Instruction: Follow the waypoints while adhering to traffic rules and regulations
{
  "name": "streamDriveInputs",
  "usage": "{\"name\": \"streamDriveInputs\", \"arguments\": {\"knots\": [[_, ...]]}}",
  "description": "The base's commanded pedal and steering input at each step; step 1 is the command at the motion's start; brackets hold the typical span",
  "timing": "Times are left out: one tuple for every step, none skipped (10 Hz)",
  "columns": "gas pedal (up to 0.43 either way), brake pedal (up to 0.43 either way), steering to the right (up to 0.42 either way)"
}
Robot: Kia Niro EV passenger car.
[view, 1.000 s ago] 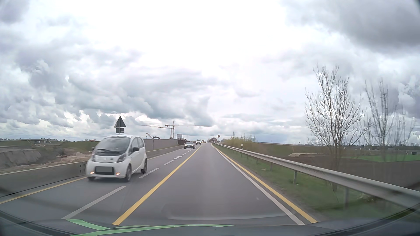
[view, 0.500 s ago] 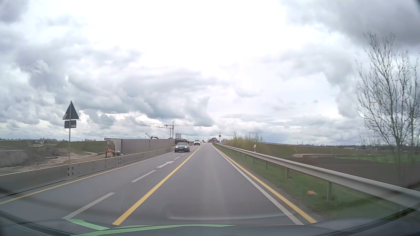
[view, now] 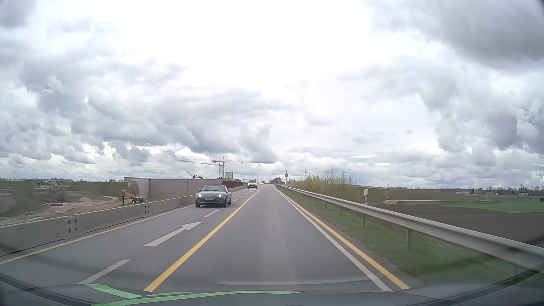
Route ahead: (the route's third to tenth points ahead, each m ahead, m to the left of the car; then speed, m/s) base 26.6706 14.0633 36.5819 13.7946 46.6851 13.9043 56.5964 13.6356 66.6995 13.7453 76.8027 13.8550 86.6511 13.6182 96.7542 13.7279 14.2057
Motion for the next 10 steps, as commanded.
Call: {"name": "streamDriveInputs", "arguments": {"knots": [[0.177, 0.000, 0.001], [0.177, 0.000, 0.001], [0.177, 0.000, 0.001], [0.177, 0.000, 0.001], [0.177, 0.000, 0.001], [0.177, 0.000, 0.001], [0.177, 0.000, 0.001], [0.177, 0.000, 0.001], [0.177, 0.000, 0.000], [0.177, 0.000, 0.000]]}}
